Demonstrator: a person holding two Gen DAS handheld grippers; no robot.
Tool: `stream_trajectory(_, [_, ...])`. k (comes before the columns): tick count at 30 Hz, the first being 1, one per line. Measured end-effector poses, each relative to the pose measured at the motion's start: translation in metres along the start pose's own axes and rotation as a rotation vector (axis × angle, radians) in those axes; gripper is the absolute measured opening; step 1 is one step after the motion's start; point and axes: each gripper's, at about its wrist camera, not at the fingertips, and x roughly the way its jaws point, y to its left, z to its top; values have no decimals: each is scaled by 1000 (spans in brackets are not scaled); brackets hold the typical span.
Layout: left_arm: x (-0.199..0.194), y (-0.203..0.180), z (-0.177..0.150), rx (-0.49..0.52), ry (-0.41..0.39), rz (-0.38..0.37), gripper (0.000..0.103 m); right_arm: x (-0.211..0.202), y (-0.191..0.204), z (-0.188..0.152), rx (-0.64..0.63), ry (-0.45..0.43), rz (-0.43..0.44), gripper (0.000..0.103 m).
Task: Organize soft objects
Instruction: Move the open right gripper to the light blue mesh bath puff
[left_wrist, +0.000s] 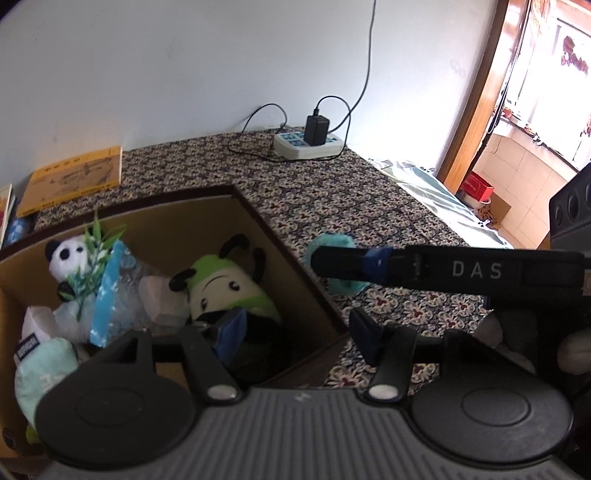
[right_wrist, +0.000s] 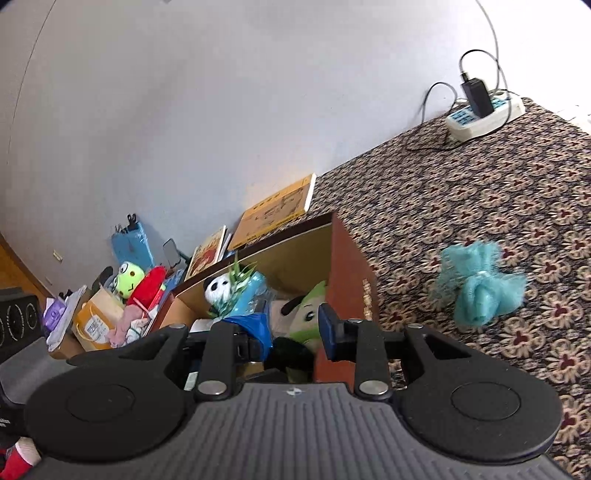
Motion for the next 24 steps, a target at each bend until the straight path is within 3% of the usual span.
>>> stream_trajectory(16, [44, -73, 18, 32, 74, -82, 63, -43, -79, 10, 105, 3, -105, 13])
stream_trajectory(24, [80, -105, 18, 59, 130, -40, 66, -53, -118, 15, 136, 53, -155, 13])
